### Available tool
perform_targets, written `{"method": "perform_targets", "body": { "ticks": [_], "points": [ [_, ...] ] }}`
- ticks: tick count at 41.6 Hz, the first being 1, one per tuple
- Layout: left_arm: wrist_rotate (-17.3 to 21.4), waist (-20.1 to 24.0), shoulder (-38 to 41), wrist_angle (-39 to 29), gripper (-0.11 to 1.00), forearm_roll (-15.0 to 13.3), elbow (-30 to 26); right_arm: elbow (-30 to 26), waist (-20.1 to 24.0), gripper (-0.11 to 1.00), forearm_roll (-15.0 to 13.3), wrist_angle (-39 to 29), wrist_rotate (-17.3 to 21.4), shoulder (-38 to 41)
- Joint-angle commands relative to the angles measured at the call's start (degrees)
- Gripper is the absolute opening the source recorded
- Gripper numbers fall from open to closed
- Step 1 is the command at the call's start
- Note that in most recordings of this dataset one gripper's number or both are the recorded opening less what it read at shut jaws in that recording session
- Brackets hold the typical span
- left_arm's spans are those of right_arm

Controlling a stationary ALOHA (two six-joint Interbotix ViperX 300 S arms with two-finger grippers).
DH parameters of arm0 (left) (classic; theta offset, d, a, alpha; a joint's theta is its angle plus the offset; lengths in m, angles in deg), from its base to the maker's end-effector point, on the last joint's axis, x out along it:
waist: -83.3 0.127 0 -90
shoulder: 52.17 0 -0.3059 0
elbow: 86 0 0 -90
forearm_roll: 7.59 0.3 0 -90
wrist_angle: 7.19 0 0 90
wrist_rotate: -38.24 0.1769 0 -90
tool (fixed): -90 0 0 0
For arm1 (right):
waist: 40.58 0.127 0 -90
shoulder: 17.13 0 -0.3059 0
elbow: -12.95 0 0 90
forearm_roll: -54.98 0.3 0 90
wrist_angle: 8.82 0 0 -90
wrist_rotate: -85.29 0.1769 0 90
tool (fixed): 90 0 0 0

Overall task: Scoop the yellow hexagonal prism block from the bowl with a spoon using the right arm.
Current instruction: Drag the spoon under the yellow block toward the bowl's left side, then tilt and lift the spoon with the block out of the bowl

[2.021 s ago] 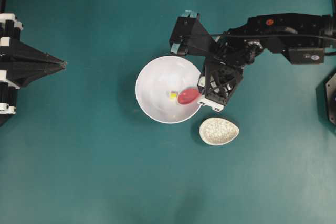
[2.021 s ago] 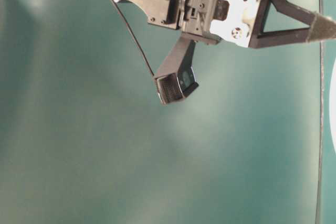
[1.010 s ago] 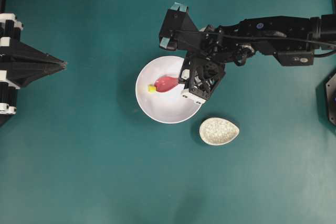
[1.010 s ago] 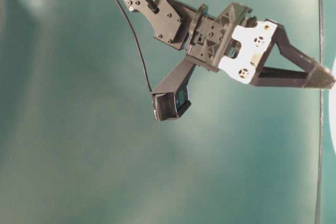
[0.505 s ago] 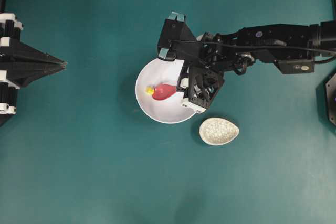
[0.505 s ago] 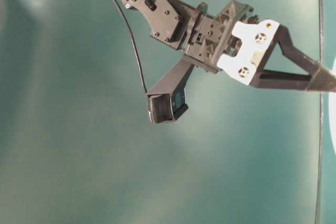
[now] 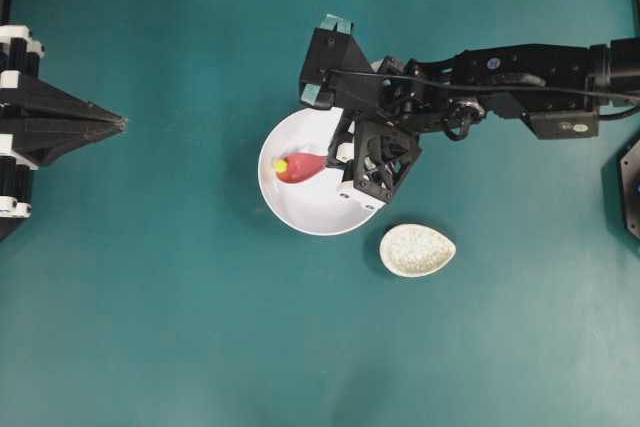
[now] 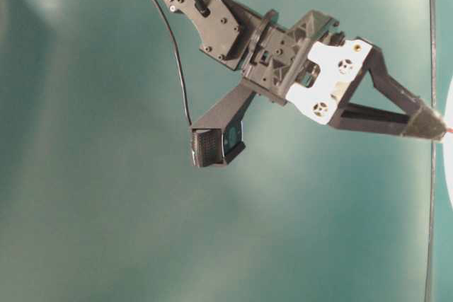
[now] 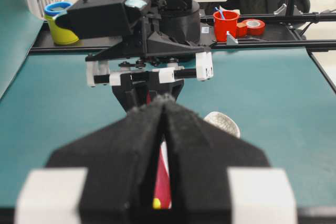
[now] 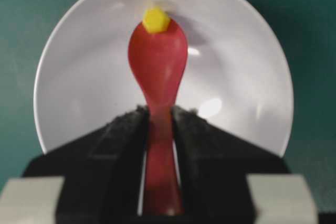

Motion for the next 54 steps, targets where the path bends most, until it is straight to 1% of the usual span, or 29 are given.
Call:
{"method": "perform_targets", "body": {
  "ticks": [1, 17, 24, 27, 32, 43, 49, 54],
  "points": [
    [0.18, 0.18, 0.53, 0.35, 0.0, 0.18, -1.32, -1.05, 0.09, 0.22, -0.18, 0.79, 0.0, -1.76],
    [0.18, 0.09, 0.53, 0.44, 0.0, 0.18, -1.32, -0.18, 0.09, 0.22, -0.26, 1.93, 0.0, -3.6],
    [0.18, 0.18, 0.53, 0.44, 0.0, 0.09, -1.32, 1.67, 0.09, 0.22, -0.26, 5.1, 0.0, -5.54],
    [0.18, 0.18, 0.53, 0.44, 0.0, 0.18, -1.32, 2.99, 0.09, 0.22, -0.26, 7.47, 0.0, -6.86],
    [0.18, 0.18, 0.53, 0.35, 0.0, 0.18, -1.32, 6.15, 0.18, 0.22, -0.79, 13.27, -0.18, -9.76],
    [0.18, 0.18, 0.53, 0.44, 0.0, 0.09, -1.32, 15.21, 1.05, 0.22, -5.27, 27.16, -0.09, -18.02],
    [0.18, 0.09, 0.53, 0.44, 0.0, 0.09, -1.32, 19.16, 1.85, 0.22, -6.5, 31.99, -0.09, -22.15],
    [0.18, 0.18, 0.53, 0.53, 0.0, 0.18, -1.32, 21.09, 2.37, 0.22, -6.59, 34.01, -0.09, -24.61]
  ]
}}
